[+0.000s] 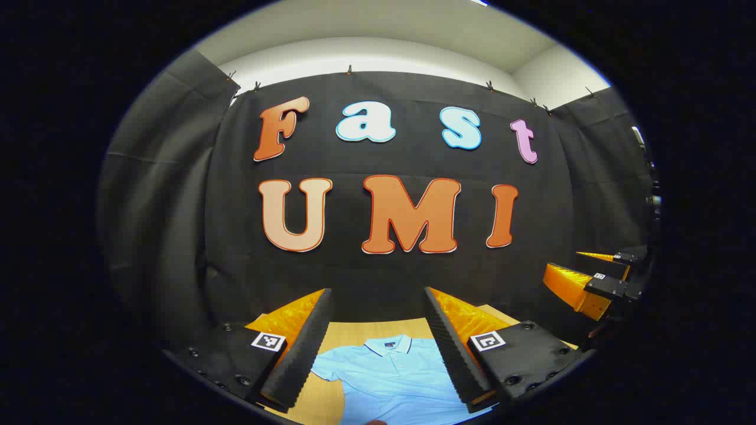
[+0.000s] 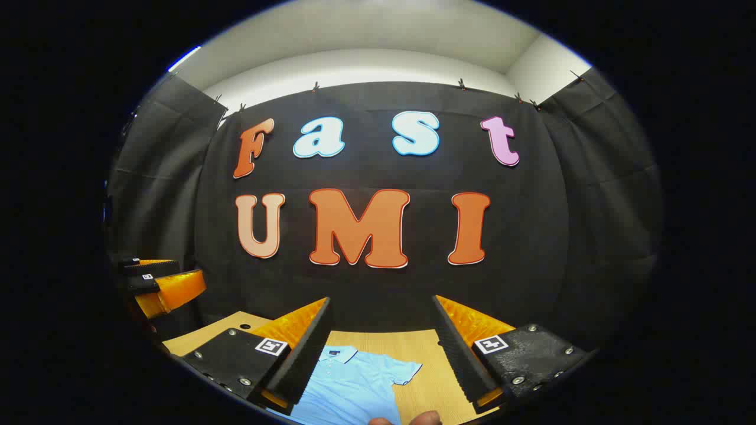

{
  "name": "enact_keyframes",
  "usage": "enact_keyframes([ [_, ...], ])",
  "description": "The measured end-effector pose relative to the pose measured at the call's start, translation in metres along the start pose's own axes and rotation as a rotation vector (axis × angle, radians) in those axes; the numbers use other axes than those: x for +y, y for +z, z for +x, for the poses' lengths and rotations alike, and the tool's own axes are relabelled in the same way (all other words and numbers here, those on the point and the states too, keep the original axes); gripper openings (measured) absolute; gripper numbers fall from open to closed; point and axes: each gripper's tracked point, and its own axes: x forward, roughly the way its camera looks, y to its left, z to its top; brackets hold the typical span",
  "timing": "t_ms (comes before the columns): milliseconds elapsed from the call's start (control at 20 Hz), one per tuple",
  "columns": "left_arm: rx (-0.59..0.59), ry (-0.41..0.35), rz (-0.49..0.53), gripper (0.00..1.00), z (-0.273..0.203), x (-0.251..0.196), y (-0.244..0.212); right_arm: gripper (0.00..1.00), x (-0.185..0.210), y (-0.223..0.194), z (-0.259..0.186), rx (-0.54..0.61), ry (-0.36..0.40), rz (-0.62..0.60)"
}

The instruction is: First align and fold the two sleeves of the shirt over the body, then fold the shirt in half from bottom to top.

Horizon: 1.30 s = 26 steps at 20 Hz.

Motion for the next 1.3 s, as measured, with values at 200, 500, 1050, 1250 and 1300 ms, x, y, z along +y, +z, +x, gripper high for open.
enact_keyframes([
  [200,-0.008,-0.04,0.017,0.98,0.003,-0.019,0.004,1.0,-0.007,0.002,-0.004,0.003,-0.006,-0.026],
  [500,-0.014,-0.051,0.041,0.98,0.0,-0.023,-0.004,0.99,-0.008,0.001,-0.004,-0.005,-0.009,-0.033],
  [1050,-0.002,-0.073,0.037,0.98,0.008,-0.007,-0.009,0.99,0.003,-0.017,0.019,0.049,-0.028,-0.051],
  [1250,0.007,-0.097,0.063,0.99,0.008,-0.002,-0.013,0.99,-0.006,-0.029,0.028,0.082,-0.077,-0.05],
  [1300,0.016,-0.106,0.066,0.98,0.008,-0.003,-0.017,0.99,-0.009,-0.036,0.03,0.104,-0.086,-0.058],
])
